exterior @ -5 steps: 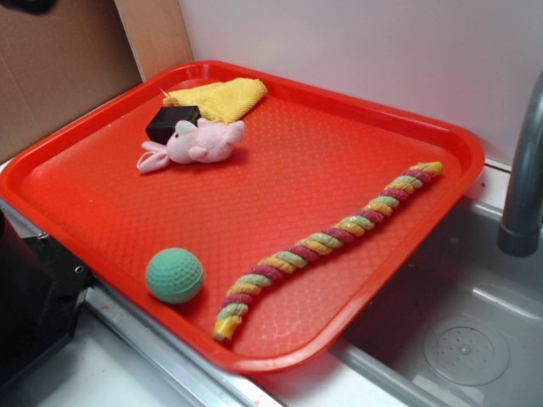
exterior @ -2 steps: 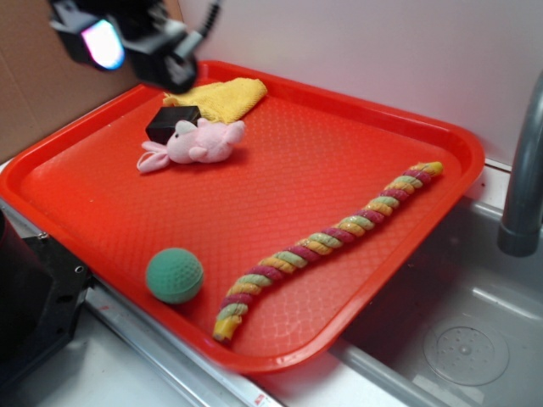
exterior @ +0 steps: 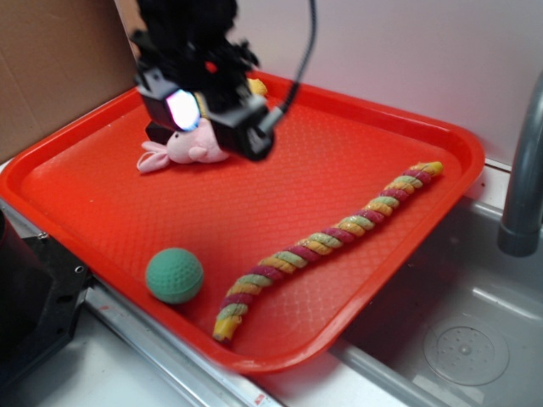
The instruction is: Grab the multicolored rope.
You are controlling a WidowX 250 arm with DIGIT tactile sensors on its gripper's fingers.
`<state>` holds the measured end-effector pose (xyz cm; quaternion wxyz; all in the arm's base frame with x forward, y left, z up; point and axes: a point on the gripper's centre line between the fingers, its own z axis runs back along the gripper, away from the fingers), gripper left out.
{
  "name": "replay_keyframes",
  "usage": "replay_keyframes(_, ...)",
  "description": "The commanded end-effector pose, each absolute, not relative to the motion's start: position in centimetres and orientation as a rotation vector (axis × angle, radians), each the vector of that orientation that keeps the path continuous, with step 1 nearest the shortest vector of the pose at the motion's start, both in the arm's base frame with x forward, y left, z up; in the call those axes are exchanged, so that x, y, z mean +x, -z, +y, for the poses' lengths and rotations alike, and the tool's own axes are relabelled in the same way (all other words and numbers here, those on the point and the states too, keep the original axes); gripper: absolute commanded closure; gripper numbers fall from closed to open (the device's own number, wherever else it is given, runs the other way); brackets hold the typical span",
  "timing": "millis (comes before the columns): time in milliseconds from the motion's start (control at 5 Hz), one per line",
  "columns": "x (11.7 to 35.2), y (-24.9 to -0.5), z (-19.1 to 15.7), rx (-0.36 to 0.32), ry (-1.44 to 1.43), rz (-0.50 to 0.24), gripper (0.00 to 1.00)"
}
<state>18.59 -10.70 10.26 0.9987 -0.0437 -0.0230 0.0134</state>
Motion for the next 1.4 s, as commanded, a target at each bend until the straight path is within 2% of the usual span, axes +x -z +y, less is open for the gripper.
replay_keyframes(0, 19.7, -6.3, -14.1, -0.101, 0.07, -0.014, 0.0)
replay_keyframes(200, 19.5, -4.8, -15.8, -0.086, 0.126, -0.005, 0.0)
replay_keyframes(600, 19.4, -2.2, -16.6, -0.041, 0.137, 0.013, 0.0)
replay_keyframes(800, 19.7, -1.6, -16.1, -0.029, 0.104, 0.018, 1.0)
replay_keyframes(1000, 19.8, -1.2, -15.7, -0.012, 0.091, 0.026, 1.0)
replay_keyframes(1200, 20.0, -1.7, -14.9, -0.01, 0.105, 0.067, 1.0)
